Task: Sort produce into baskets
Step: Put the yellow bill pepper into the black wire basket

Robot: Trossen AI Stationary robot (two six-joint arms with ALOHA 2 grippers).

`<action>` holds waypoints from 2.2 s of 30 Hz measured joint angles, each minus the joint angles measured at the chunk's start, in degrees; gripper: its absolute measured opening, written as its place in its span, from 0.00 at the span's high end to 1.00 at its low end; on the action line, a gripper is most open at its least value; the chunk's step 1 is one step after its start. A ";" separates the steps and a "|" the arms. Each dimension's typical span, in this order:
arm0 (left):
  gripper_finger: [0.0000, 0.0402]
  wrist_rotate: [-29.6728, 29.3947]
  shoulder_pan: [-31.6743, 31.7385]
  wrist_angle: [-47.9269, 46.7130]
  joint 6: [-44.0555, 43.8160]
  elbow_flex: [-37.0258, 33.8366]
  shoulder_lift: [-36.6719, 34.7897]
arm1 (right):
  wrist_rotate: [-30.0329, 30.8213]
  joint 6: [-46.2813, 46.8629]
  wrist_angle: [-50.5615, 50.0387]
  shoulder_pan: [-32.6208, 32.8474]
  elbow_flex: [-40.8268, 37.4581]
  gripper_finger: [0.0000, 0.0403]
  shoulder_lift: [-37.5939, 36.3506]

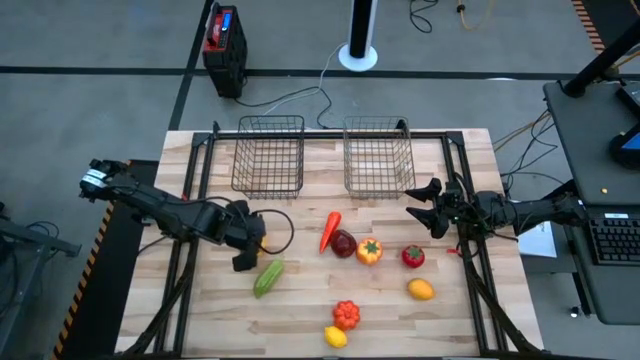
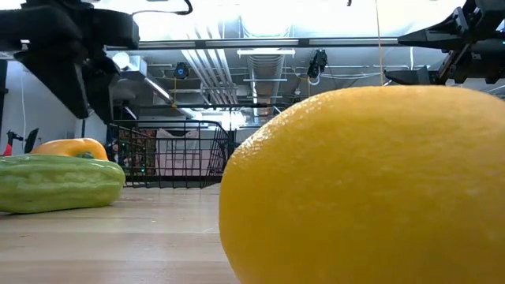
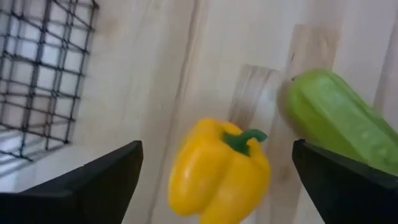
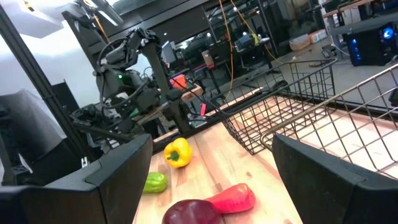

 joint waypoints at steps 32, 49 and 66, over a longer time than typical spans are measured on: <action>0.12 4.72 -0.22 3.02 13.18 -4.52 12.42 | 0.00 0.62 -2.47 0.00 0.00 0.19 0.00; 0.25 4.94 0.12 -8.24 11.25 11.75 8.79 | 0.00 1.18 -2.54 0.02 0.00 0.19 0.00; 0.25 -4.86 27.85 -20.56 43.36 40.48 9.82 | 0.00 3.04 -2.54 0.01 0.00 0.19 0.00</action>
